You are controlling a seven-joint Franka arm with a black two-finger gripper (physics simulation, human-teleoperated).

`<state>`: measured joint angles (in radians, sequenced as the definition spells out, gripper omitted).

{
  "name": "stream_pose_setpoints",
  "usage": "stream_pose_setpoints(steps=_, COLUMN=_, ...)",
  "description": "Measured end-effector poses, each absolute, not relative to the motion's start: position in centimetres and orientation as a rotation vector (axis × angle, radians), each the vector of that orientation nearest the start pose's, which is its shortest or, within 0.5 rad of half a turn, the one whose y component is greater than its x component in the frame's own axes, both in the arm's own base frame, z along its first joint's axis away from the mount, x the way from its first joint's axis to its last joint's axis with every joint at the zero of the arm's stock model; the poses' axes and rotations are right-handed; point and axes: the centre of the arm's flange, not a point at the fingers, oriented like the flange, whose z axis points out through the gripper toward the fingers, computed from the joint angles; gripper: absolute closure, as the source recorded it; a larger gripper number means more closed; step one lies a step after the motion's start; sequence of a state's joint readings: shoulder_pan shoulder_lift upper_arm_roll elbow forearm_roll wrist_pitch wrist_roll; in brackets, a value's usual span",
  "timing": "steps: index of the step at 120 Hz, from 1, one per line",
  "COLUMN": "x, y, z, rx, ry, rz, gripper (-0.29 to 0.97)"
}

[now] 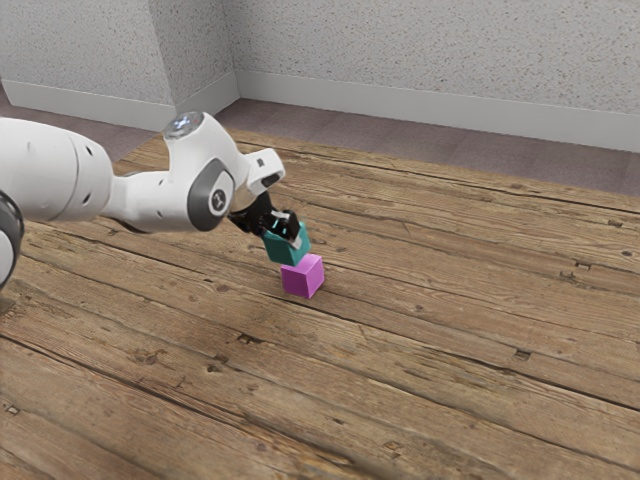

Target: Pick up the blue block with one arm, and put the blue block on the pink block with one arm

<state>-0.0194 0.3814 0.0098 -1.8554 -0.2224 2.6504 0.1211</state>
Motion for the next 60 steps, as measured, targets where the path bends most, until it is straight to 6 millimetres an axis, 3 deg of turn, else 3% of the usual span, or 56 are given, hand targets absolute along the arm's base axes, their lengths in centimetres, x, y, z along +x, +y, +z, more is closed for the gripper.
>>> stream_pose_setpoints(steps=28, x=67.7, y=1.6, z=36.4, rx=-3.189, ry=-0.086, rz=-0.627, gripper=0.39)
stream_pose_setpoints(steps=41, x=68.9, y=1.5, z=36.7, rx=-3.187, ry=-0.066, rz=-0.616, gripper=0.39)
stream_pose_setpoints(steps=60, x=69.6, y=0.6, z=35.6, rx=-3.194, ry=-0.031, rz=-0.56, gripper=0.4)
